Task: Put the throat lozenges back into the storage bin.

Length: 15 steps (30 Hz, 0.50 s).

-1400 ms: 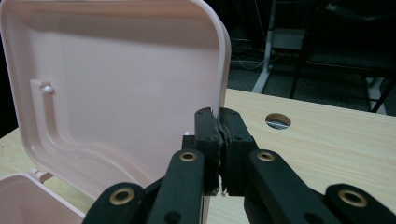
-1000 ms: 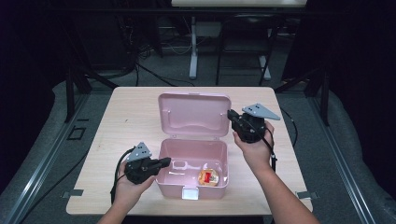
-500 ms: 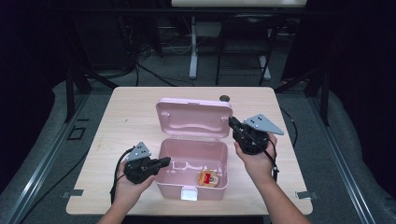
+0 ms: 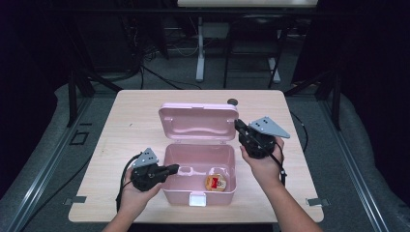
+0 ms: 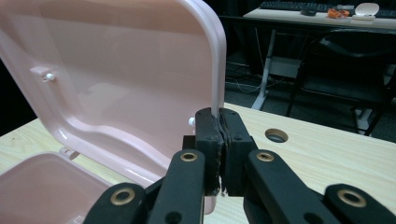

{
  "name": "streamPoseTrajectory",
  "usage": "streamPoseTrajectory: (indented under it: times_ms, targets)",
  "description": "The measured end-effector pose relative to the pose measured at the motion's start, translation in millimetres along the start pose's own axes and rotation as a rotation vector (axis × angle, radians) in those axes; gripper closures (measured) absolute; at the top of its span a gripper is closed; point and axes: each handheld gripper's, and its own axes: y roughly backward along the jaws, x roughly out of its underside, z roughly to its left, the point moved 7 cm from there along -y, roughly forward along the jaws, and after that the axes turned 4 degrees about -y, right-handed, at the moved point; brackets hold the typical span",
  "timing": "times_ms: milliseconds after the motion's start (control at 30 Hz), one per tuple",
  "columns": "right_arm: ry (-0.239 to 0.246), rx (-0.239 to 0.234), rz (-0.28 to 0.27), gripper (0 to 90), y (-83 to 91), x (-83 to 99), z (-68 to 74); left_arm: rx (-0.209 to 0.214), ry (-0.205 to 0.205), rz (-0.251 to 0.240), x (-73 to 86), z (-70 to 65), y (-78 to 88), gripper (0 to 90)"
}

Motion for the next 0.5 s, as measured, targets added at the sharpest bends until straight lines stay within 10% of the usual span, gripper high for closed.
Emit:
streamPoseTrajectory:
  times_ms: [500]
  targets:
    - [0.004,-0.006,-0.021,86.0,13.7,8.2,6.0,-0.014,0.012,-0.012,-0.3,2.5,1.7,90.0]
